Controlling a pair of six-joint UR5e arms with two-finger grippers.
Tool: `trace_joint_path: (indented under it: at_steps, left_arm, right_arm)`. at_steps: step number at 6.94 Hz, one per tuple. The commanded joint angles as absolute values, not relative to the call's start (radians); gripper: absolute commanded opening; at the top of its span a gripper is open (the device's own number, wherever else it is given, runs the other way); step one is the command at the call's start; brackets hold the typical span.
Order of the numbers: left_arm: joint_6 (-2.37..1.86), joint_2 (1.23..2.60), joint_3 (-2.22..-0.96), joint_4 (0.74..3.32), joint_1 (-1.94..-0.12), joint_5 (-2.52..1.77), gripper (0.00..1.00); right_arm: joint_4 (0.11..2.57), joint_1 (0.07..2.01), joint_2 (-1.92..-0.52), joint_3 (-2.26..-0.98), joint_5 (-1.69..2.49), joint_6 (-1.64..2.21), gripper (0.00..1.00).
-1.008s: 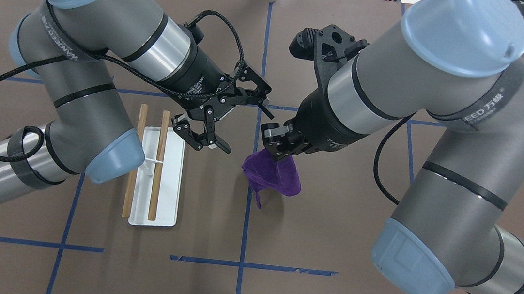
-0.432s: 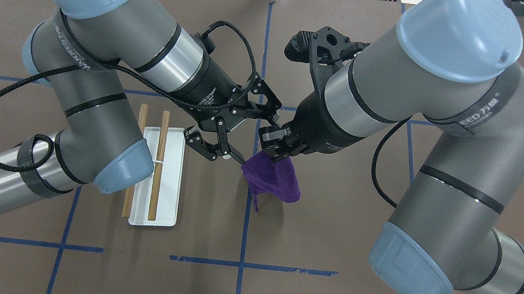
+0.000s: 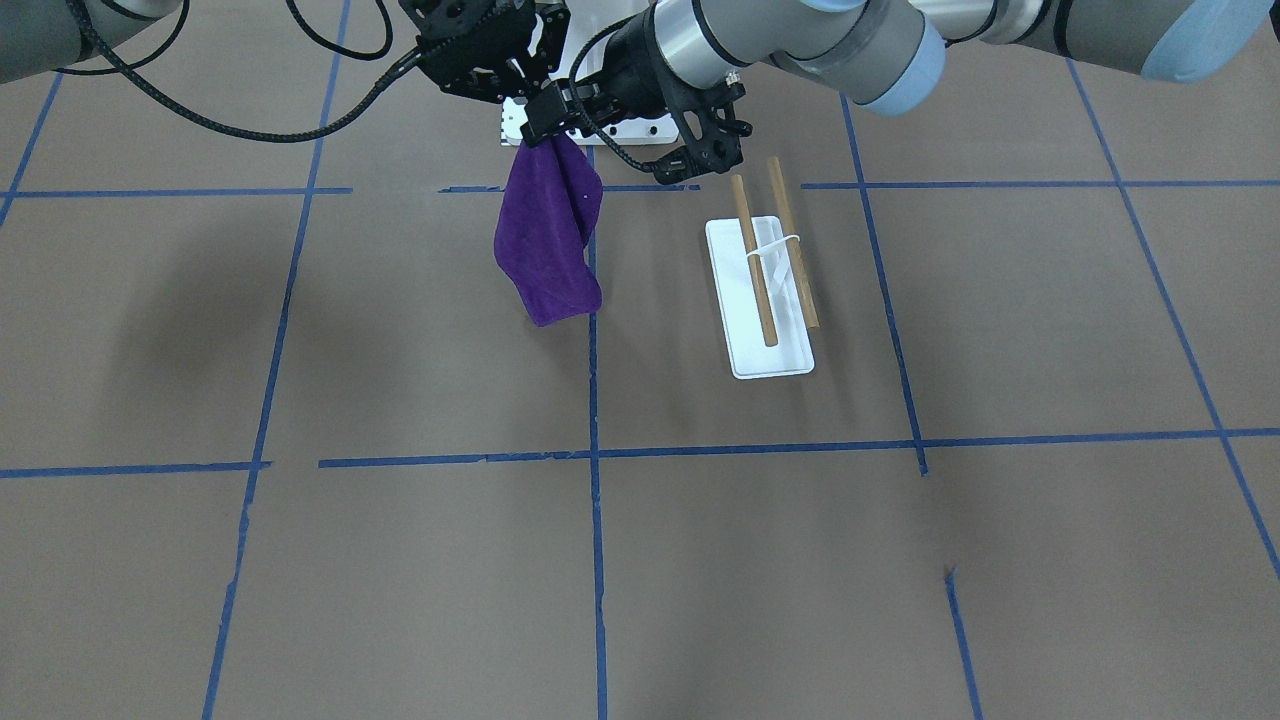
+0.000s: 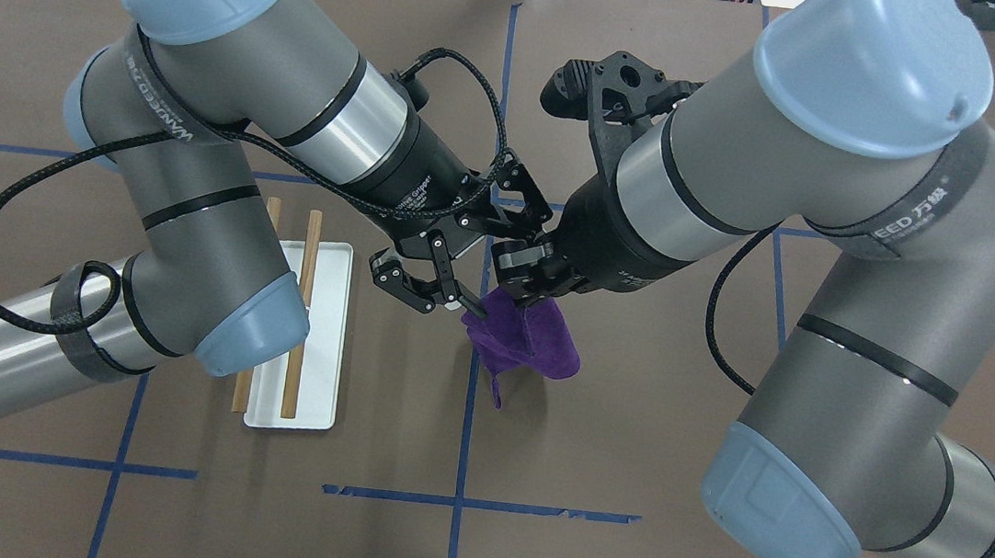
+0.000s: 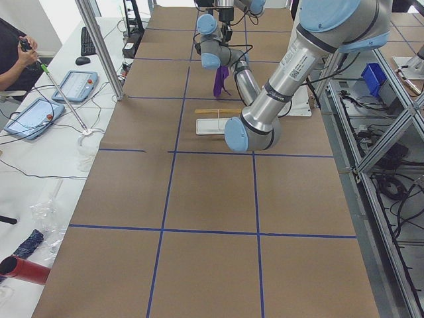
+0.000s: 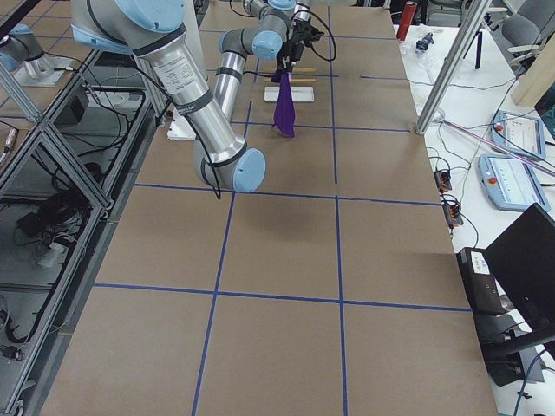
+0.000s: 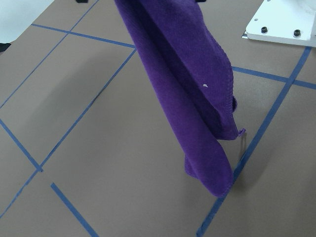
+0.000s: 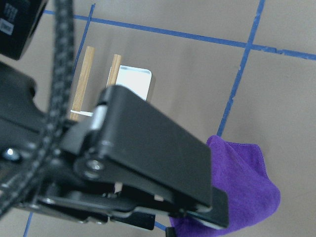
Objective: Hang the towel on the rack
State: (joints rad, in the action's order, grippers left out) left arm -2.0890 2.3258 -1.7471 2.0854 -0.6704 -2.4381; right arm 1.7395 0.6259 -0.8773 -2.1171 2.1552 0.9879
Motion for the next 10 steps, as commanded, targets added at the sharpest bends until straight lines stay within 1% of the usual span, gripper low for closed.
trace_joint_path:
  at_steps: [1,2,3,4,6,7,8,10]
  left_arm:
    - [-2.088,2.333,-1.741,2.085,-0.667,-2.437,0.6]
    - [-2.086,2.335,-1.738,2.086,-0.667,-2.437,0.34]
    - [-2.085,2.335,-1.738,2.088,-0.667,-2.437,0.05]
    - [-2.08,2.335,-1.74,2.088,-0.667,-2.437,0.0]
    - [-2.085,2.333,-1.743,2.086,-0.667,-2.436,0.0]
    - [-2.089,2.332,-1.746,2.085,-0.667,-2.434,0.0]
    - [-2.088,2.332,-1.749,2.085,-0.667,-2.434,0.0]
    - [-2.088,2.332,-1.752,2.086,-0.667,-2.401,0.0]
  right_arm:
    - [1.74,0.626,-0.879,-2.12,2.155,0.988,0.0]
    - [1.74,0.626,-0.879,-2.121,2.155,0.988,0.0]
    - [1.74,0.626,-0.88,-2.125,2.155,0.988,0.0]
    - [1.74,0.626,-0.882,-2.126,2.155,0.988,0.0]
    - [1.74,0.626,-0.882,-2.128,2.155,0.988,0.0]
    - [1.74,0.626,-0.885,-2.128,2.155,0.991,0.09]
    - [1.738,0.626,-0.89,-2.129,2.149,0.994,0.99]
    - [1.73,0.629,-0.9,-2.138,2.151,0.989,1.0]
